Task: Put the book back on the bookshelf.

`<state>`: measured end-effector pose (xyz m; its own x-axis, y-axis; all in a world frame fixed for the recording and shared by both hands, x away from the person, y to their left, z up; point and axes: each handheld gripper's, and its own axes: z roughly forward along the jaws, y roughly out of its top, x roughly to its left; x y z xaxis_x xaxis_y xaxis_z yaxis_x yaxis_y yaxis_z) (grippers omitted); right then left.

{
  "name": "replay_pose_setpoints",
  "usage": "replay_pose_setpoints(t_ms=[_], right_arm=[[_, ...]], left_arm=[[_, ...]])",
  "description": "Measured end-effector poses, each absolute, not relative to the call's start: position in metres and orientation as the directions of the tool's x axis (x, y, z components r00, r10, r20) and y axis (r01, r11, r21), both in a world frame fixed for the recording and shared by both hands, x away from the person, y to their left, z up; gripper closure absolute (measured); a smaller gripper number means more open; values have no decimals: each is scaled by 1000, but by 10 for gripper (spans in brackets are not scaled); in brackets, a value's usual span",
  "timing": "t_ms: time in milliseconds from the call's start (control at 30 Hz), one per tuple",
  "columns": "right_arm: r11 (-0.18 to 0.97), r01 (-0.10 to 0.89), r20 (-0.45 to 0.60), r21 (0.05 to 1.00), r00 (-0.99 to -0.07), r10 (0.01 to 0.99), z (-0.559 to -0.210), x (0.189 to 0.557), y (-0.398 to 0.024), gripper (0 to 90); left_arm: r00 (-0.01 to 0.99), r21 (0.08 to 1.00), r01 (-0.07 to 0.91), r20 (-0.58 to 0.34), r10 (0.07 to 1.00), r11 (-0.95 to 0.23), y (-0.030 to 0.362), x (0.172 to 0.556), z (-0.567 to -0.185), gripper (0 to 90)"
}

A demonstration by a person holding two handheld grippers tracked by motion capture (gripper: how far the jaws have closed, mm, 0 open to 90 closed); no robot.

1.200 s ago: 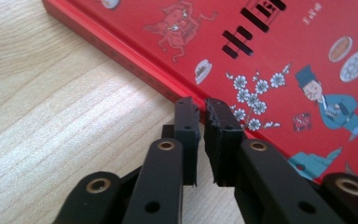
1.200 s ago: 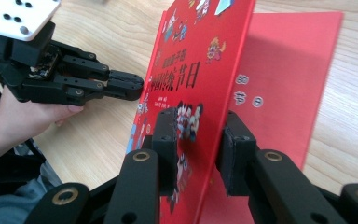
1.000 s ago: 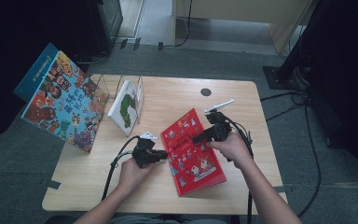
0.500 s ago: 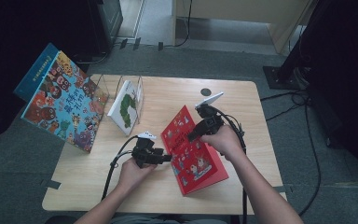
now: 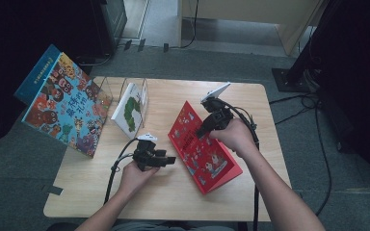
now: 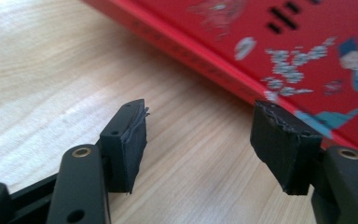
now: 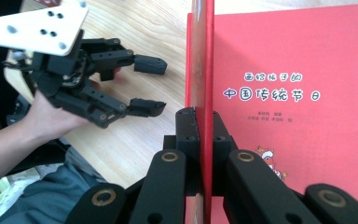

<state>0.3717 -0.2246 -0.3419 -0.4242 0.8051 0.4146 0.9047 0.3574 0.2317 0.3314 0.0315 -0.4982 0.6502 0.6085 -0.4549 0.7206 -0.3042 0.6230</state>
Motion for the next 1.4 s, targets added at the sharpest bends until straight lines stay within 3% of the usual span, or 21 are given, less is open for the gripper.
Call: replay_pose_setpoints(t_ms=[533,1067,1300,1400], right_arm=[[394,871,447,293,-488,749,-329,362,-228,881],[403,832,484,381,-551,680,-327,352,-234,870],[425,817,453,388,-571,684,-306,351,-231,868],[427,810,462,402,-582,669,-304,350,-231,865]], left_arm=[[696,636,693,-468,544,-339,21,345,-480,307],[674,628,718,-521,524,-300,23,353,-468,171],[681,641,714,-542,492,-282,22,357,-455,167],[675,636,721,-558,482,-274,22,358,-453,116]])
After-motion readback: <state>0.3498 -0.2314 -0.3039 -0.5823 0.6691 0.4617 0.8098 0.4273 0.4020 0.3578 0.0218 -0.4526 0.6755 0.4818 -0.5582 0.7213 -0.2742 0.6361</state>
